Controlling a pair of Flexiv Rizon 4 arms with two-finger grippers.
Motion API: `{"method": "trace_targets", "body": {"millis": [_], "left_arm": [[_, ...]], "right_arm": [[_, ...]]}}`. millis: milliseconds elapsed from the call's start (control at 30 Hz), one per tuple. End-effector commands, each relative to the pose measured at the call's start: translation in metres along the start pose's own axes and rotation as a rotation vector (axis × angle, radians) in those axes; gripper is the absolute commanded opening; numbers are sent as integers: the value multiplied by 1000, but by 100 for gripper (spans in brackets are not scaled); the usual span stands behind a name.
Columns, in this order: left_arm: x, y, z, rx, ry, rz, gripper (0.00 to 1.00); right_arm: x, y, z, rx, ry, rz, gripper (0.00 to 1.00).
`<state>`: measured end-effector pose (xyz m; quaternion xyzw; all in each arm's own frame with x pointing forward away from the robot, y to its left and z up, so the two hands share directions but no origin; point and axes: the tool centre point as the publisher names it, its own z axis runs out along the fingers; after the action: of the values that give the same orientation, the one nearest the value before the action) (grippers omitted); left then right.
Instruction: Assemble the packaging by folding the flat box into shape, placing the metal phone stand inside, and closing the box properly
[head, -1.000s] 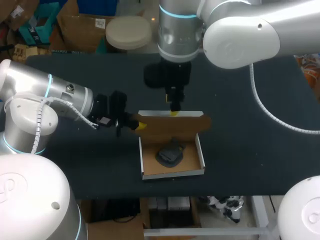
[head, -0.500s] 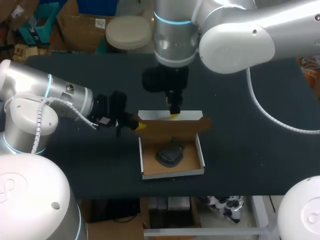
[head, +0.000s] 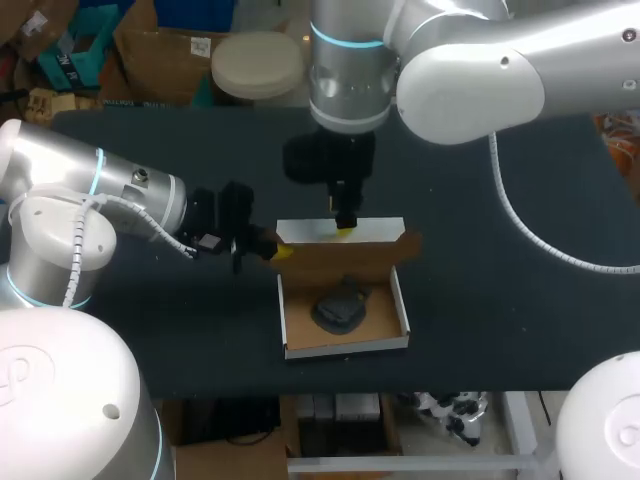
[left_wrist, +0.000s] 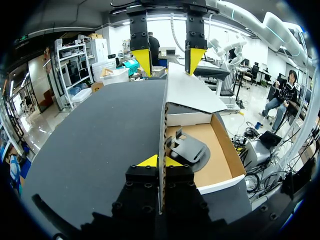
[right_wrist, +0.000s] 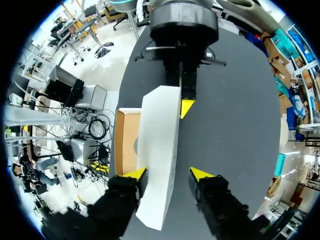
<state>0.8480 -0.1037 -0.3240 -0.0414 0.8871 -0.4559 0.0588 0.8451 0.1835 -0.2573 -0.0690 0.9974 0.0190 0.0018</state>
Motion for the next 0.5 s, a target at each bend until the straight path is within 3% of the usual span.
{"method": "trace_targets", "body": {"millis": [33,333,433,500], "left_arm": [[0,-2,-1,-1,3,0,0],[0,-2,-1,-1,3,0,0],[0,-2,-1,-1,3,0,0],[0,-2,-1,-1,3,0,0]], "right_arm": [[-6,1,6,-4,13,-2,54],[-9,0,12,-14,37,-3,46],[-9,1,14,-16,43,-4,38],[-10,2,15,-17,46,-6,25]]}}
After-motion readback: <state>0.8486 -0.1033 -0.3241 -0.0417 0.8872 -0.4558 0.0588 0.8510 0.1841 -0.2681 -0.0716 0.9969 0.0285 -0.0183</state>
